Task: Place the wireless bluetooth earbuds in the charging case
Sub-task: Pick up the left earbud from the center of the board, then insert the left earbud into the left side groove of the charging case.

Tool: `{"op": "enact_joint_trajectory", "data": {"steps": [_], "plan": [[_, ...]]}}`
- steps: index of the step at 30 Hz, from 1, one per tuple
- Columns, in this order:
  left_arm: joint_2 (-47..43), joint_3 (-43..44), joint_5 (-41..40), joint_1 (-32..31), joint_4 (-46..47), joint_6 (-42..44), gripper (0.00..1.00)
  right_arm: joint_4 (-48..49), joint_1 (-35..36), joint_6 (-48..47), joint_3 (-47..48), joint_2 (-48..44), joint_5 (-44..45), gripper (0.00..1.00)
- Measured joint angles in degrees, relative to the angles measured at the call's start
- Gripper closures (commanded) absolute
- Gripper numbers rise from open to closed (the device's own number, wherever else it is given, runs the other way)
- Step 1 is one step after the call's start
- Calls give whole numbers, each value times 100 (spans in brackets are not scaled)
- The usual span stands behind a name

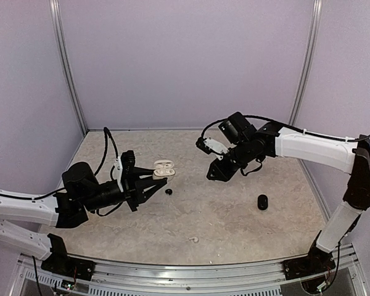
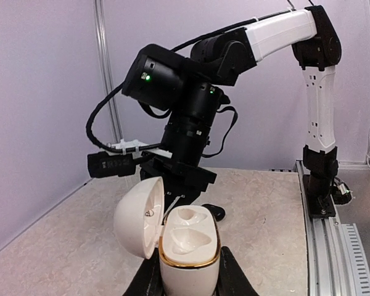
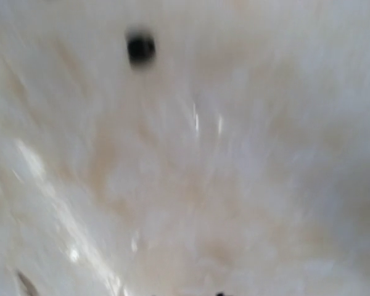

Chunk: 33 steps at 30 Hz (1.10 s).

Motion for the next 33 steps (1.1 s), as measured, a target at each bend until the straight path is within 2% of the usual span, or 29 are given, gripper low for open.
{"op": "enact_joint_trajectory", "data": {"steps": [6, 14, 23, 33], "plan": [[120, -103, -356, -2, 496, 356, 90, 1097, -4, -68, -446, -1060, -286, 83], [293, -103, -448, -15, 798, 686, 90, 2361, 190, -446, -837, -2094, -1145, 83], [435, -101, -634, -129, 1128, 907, 90, 3432, 627, -326, -1036, -2223, -1853, 83], [708, -101, -1279, -334, 1652, 1012, 91, 4481, 920, 522, -1150, -1987, -1829, 83]]}}
